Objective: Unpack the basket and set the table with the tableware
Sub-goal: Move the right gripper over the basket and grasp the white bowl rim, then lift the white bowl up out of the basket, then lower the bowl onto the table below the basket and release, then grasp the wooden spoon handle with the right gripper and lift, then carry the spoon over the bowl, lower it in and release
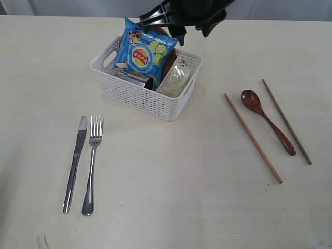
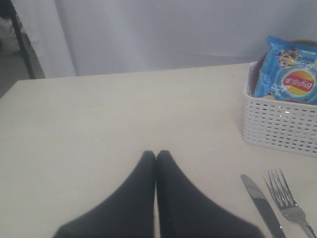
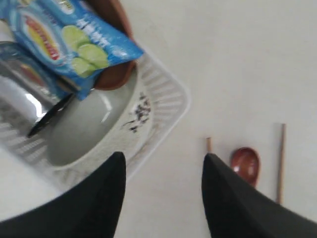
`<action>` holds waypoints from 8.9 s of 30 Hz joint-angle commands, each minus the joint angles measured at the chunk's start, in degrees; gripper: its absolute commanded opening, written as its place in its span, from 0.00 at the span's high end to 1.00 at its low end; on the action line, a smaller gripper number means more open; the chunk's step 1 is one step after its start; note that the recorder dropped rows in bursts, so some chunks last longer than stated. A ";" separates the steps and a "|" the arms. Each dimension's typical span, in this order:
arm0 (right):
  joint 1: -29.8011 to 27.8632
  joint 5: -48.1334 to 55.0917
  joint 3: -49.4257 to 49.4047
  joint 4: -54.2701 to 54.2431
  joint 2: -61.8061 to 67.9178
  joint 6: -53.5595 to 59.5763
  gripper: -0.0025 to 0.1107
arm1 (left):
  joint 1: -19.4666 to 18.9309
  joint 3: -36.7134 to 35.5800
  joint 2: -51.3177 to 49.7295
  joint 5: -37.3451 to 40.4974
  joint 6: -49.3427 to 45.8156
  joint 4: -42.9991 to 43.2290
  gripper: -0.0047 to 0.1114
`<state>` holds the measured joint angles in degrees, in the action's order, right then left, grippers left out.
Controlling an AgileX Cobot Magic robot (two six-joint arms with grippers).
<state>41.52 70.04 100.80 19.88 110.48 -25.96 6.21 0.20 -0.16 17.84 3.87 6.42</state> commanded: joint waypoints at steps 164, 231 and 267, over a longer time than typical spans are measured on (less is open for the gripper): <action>-24.75 -1.10 -32.83 -16.54 -24.05 24.31 0.55 | 0.37 -0.20 0.16 -0.41 0.00 -0.66 0.96; -5.35 -9.34 -46.23 -21.72 -29.65 61.97 0.98 | 0.37 -0.20 0.16 -0.41 0.00 -0.66 0.96; 10.69 -15.58 -37.32 -18.13 -7.61 56.84 0.98 | 0.37 -0.20 0.16 -0.41 0.00 -0.66 0.96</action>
<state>51.02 56.28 63.11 1.36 102.80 30.85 6.21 0.20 -0.16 17.84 3.87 6.42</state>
